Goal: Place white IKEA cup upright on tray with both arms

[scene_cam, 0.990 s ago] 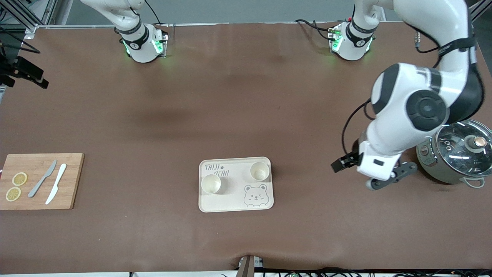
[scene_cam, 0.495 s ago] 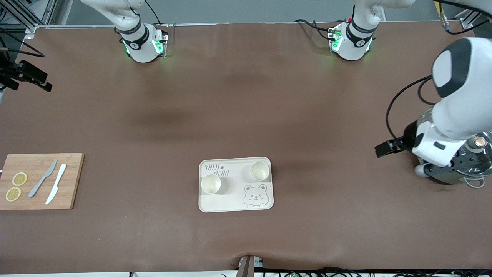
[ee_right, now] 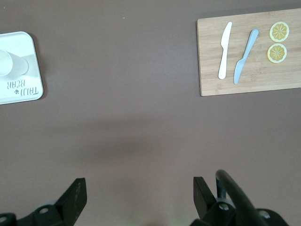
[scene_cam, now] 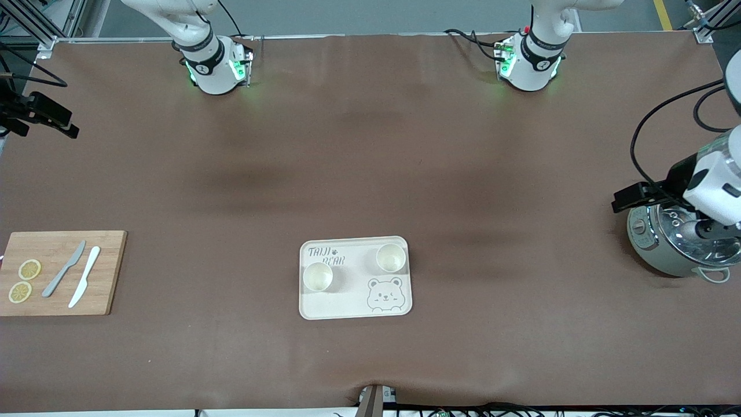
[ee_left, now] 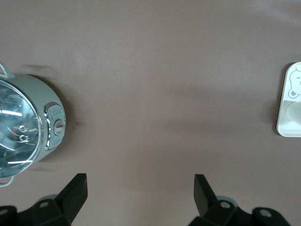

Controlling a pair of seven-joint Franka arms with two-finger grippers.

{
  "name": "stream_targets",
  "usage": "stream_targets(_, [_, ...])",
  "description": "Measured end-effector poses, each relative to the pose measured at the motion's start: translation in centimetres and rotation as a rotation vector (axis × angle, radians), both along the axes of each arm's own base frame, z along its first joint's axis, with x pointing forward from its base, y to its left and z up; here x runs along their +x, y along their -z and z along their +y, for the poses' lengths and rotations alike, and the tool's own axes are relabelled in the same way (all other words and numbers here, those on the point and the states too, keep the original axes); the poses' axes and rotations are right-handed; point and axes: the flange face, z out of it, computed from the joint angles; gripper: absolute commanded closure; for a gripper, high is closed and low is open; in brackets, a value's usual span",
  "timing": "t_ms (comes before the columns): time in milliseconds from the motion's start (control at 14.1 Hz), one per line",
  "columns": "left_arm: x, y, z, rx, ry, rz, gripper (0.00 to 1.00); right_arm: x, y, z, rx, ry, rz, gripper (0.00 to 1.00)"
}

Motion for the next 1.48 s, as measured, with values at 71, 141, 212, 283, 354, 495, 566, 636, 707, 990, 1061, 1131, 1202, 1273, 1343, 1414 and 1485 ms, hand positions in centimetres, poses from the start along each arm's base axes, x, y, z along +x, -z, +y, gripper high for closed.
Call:
stream_targets(71, [-0.1,-0.4,0.2,-0.001,0.010,-0.006,0.00,0.0,0.0,0.0,0.000,0.000,0.000,0.00])
stream_targets(141, [-0.3,-0.7,0.2,-0.002,0.016,-0.012,0.00,0.0,0.0,0.0,0.000,0.000,0.000,0.00])
stream_targets(212, [-0.4,-1.0,0.2,-0.002,0.018,-0.016,0.00,0.0,0.0,0.0,0.000,0.000,0.000,0.00])
stream_targets(283, [-0.4,-1.3,0.2,-0.003,0.018,-0.023,0.00,0.0,0.0,0.0,-0.001,0.000,0.001,0.00])
stream_targets(354, [-0.4,-1.7,0.2,-0.002,0.019,-0.031,0.00,0.0,0.0,0.0,-0.001,0.000,0.001,0.00])
stream_targets(495, [-0.4,-2.3,0.2,-0.001,0.020,-0.042,0.00,0.0,0.0,0.0,-0.001,0.000,0.001,0.00])
stream_targets(566, [-0.4,-2.4,0.2,0.000,0.020,-0.045,0.00,0.0,0.0,0.0,-0.001,0.000,0.001,0.00])
stream_targets(636, [-0.4,-2.7,0.3,0.001,0.019,-0.050,0.00,0.0,0.0,0.0,-0.001,0.000,0.001,0.00])
stream_targets(707, [-0.4,-3.1,0.4,0.002,0.018,-0.059,0.00,0.0,0.0,0.0,-0.001,0.000,0.001,0.00])
stream_targets(990, [-0.3,-4.7,0.8,0.004,0.010,-0.093,0.00,0.0,0.0,0.0,-0.001,0.000,0.001,0.00])
stream_targets(1061, [-0.3,-4.8,0.9,0.004,0.009,-0.096,0.00,0.0,0.0,0.0,-0.001,0.000,0.001,0.00])
stream_targets(1131, [-0.3,-4.9,0.9,0.004,0.009,-0.098,0.00,0.0,0.0,0.0,-0.001,0.000,0.001,0.00])
stream_targets(1202, [-0.3,-5.0,0.9,0.005,0.009,-0.099,0.00,0.0,0.0,0.0,-0.001,0.000,0.001,0.00])
stream_targets(1273, [-0.3,-5.0,0.9,0.005,0.009,-0.100,0.00,0.0,0.0,0.0,-0.001,0.000,0.001,0.00])
stream_targets(1343, [-0.3,-5.0,0.9,0.005,0.008,-0.100,0.00,0.0,0.0,0.0,-0.001,0.000,0.001,0.00])
stream_targets(1414, [-0.3,-5.0,0.9,0.005,0.008,-0.100,0.00,0.0,0.0,0.0,-0.001,0.000,0.001,0.00])
stream_targets(1485, [-0.3,-5.0,1.0,0.005,0.007,-0.100,0.00,0.0,0.0,0.0,-0.001,0.000,0.001,0.00])
